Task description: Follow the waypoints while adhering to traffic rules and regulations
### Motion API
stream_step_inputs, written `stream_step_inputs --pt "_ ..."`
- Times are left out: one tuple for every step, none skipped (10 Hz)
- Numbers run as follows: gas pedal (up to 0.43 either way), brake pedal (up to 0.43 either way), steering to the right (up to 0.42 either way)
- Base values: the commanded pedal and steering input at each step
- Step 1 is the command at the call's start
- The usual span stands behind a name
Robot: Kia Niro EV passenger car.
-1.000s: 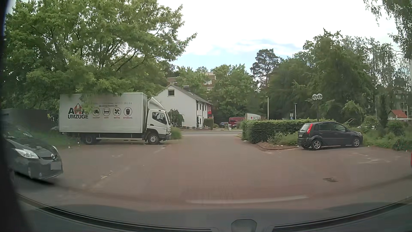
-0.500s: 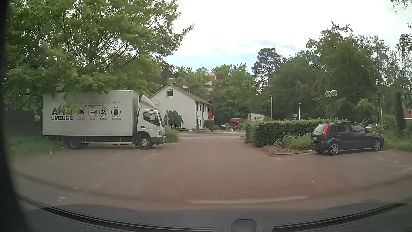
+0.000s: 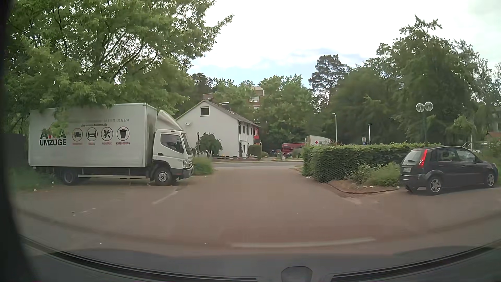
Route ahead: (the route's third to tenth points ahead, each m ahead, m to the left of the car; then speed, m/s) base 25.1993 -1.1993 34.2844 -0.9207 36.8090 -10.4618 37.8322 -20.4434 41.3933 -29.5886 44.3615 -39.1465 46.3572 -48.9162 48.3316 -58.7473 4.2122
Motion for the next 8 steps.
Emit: stream_step_inputs --pt "0.02 0.006 -0.015" --pt "0.02 0.006 -0.017" --pt "0.02 0.006 -0.018" --pt "0.02 0.006 -0.018" --pt "0.02 0.006 -0.018" --pt "0.008 0.006 -0.018" --pt "0.008 0.006 -0.018" --pt "0.008 0.006 -0.018"
